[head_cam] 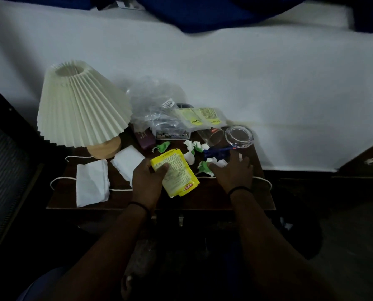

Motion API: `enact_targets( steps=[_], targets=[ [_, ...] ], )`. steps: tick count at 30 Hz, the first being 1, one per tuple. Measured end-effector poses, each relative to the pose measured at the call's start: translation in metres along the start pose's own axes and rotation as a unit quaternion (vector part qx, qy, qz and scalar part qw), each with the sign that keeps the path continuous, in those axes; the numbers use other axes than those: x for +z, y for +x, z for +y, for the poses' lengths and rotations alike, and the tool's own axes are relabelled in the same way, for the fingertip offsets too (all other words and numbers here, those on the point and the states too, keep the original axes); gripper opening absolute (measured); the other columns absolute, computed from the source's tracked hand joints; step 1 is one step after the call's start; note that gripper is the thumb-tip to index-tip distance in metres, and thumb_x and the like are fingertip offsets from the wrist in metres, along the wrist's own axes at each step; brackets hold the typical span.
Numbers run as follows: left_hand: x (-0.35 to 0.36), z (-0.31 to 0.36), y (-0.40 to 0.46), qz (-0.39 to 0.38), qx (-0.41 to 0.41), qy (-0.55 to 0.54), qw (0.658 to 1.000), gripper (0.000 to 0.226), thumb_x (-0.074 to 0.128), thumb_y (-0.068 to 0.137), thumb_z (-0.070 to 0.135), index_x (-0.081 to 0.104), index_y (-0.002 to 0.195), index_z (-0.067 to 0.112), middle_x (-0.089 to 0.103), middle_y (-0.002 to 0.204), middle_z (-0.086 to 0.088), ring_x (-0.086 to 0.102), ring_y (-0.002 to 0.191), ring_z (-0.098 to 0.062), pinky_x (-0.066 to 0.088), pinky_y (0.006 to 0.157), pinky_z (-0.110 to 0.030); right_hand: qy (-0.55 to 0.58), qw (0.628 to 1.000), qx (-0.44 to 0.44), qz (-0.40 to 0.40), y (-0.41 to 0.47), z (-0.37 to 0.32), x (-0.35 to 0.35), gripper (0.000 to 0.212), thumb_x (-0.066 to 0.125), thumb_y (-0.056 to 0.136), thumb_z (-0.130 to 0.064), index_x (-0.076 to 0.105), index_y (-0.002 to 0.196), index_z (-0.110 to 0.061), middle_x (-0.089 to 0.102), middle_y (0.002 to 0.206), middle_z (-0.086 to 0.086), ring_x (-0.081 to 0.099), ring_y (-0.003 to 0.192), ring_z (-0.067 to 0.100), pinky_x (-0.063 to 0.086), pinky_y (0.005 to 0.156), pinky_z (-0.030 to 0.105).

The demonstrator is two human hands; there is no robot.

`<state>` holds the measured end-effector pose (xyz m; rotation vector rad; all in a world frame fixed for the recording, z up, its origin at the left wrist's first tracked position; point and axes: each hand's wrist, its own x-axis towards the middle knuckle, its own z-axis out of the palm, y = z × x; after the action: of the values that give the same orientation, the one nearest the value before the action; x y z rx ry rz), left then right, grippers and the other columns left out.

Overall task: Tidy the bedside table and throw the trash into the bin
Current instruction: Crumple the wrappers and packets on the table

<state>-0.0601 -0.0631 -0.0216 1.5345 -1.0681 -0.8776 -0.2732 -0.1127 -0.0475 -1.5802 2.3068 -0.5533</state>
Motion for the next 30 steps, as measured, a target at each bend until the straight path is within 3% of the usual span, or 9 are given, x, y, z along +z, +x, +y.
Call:
enact_targets(
  steps=[4,6,11,15,18,21,25,28,30],
  targets=[
    [0.001,-0.011,0.014,0.000,-0.005,0.003,1.000,0.008,0.069,0.089,0.017,0.064,0.092,0.011,0.066,0.084,0.010,0.061,0.076,0.001,0.044,0.059,-0.005,-0.035,0.999,0.008,-0.039,0.008,-0.003,0.012,0.088,0.072,0.065,-0.065,0.040,0.136,-0.024,0.043,0.136,0.021,0.044,0.122,0.042,0.036,0.104,0.044],
    [0.001,-0.014,0.017,-0.003,-0.008,-0.004,1.000,0.008,0.068,0.089,0.016,0.065,0.092,0.010,0.067,0.084,0.009,0.061,0.076,0.000,0.045,0.059,-0.006,-0.074,0.997,-0.019,-0.024,0.008,-0.004,0.015,0.076,0.072,0.070,-0.058,0.045,0.133,-0.025,0.048,0.131,0.018,0.045,0.118,0.039,0.037,0.100,0.042],
    [0.002,-0.017,0.020,-0.015,-0.055,-0.063,0.996,0.013,0.069,0.088,0.016,0.068,0.097,0.007,0.072,0.093,-0.004,0.067,0.086,-0.018,0.053,0.075,-0.033,-0.094,0.992,-0.081,0.004,0.015,-0.004,0.023,0.033,0.061,0.080,-0.031,0.062,0.113,-0.026,0.058,0.115,0.011,0.052,0.107,0.033,0.043,0.089,0.037],
    [0.001,-0.013,0.017,-0.009,-0.037,-0.041,0.998,0.010,0.068,0.089,0.016,0.066,0.095,0.008,0.068,0.087,0.002,0.064,0.081,-0.012,0.048,0.069,-0.023,0.004,0.988,-0.130,0.081,0.014,-0.007,0.019,0.017,0.054,0.083,-0.011,0.069,0.090,-0.012,0.069,0.091,0.012,0.061,0.091,0.031,0.047,0.079,0.036],
    [-0.002,-0.010,0.013,-0.001,-0.023,-0.010,1.000,0.010,0.068,0.089,0.017,0.063,0.093,0.009,0.065,0.084,0.003,0.062,0.080,-0.012,0.047,0.066,-0.017,0.082,0.968,-0.174,0.162,0.005,-0.018,0.002,0.017,0.052,0.084,-0.009,0.069,0.084,-0.009,0.069,0.085,0.012,0.063,0.087,0.032,0.049,0.080,0.037],
    [-0.004,-0.008,0.009,0.001,-0.025,-0.027,0.999,0.017,0.070,0.083,0.025,0.063,0.092,0.012,0.069,0.090,-0.006,0.066,0.087,-0.023,0.055,0.078,-0.036,0.208,0.937,-0.190,0.205,-0.016,-0.032,-0.009,0.012,0.061,0.083,-0.003,0.071,0.088,-0.007,0.071,0.088,0.011,0.064,0.088,0.028,0.053,0.083,0.039],
    [-0.002,0.001,0.000,-0.002,-0.067,-0.075,0.995,0.010,0.066,0.090,0.011,0.061,0.098,0.011,0.068,0.094,-0.006,0.064,0.091,-0.023,0.054,0.090,-0.049,0.292,0.930,-0.201,0.094,-0.053,-0.053,-0.014,0.020,0.064,0.082,-0.008,0.069,0.099,-0.017,0.070,0.097,0.001,0.064,0.095,0.019,0.052,0.086,0.038],
    [-0.003,0.009,-0.008,-0.038,-0.127,-0.169,0.977,0.011,0.063,0.092,0.015,0.064,0.102,0.014,0.070,0.104,-0.012,0.067,0.099,-0.032,0.053,0.091,-0.058,0.250,0.944,-0.214,0.008,-0.077,-0.063,-0.013,0.036,0.061,0.082,-0.010,0.059,0.115,-0.025,0.068,0.103,-0.001,0.063,0.097,0.017,0.049,0.083,0.028],
    [-0.004,0.015,-0.017,-0.094,-0.177,-0.251,0.947,0.023,0.061,0.094,0.025,0.065,0.113,0.014,0.070,0.114,-0.016,0.066,0.105,-0.038,0.052,0.088,-0.064,0.198,0.957,-0.210,-0.007,-0.089,-0.065,-0.012,0.048,0.059,0.083,-0.015,0.049,0.128,-0.029,0.066,0.108,0.004,0.061,0.099,0.022,0.047,0.082,0.029]
  ],
)
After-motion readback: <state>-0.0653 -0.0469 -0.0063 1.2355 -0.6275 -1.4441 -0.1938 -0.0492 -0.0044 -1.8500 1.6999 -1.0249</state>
